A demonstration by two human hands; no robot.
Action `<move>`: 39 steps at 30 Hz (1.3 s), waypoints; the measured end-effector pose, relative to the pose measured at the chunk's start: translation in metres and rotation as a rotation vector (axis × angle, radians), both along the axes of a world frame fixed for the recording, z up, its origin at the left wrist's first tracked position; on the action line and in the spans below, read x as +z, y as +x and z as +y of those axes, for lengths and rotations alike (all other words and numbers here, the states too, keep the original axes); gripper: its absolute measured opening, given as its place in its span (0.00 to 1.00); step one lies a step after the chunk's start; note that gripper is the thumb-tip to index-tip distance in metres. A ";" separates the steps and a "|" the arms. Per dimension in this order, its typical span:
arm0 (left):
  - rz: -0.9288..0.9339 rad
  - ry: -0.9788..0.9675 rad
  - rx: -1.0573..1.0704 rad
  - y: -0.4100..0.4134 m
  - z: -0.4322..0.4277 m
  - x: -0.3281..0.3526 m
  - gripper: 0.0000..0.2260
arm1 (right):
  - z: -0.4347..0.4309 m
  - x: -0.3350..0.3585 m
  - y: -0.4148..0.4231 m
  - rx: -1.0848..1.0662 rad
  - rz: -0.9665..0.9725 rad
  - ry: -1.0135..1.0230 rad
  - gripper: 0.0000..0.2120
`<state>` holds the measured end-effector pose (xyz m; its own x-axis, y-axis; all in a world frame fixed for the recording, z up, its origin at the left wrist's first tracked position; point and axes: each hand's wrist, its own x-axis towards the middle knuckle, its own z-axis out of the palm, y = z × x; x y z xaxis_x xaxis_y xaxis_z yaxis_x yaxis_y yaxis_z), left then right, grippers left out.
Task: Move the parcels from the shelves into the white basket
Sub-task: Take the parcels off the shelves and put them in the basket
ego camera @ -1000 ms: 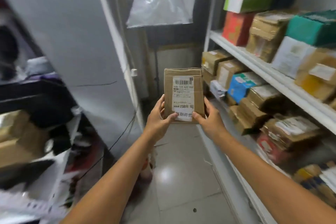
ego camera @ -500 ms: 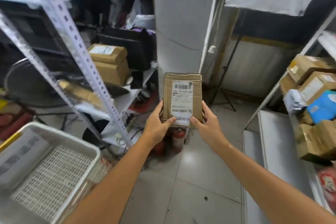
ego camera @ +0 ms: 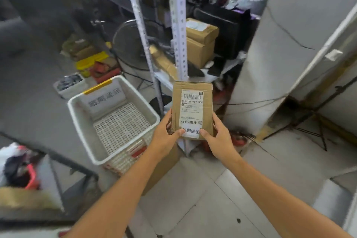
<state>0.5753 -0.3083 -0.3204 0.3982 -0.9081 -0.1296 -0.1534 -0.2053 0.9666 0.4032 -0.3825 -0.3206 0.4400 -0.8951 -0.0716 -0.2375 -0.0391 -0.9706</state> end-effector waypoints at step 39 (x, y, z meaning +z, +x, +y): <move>0.282 0.239 0.811 0.546 -0.031 -0.353 0.38 | -0.131 -0.338 0.648 0.828 0.243 0.213 0.30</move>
<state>1.1211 -0.3393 -0.6735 0.8316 -0.2970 -0.4694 0.3634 -0.3481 0.8641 1.0507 -0.5134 -0.6584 0.8914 -0.2531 -0.3759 -0.4133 -0.1138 -0.9035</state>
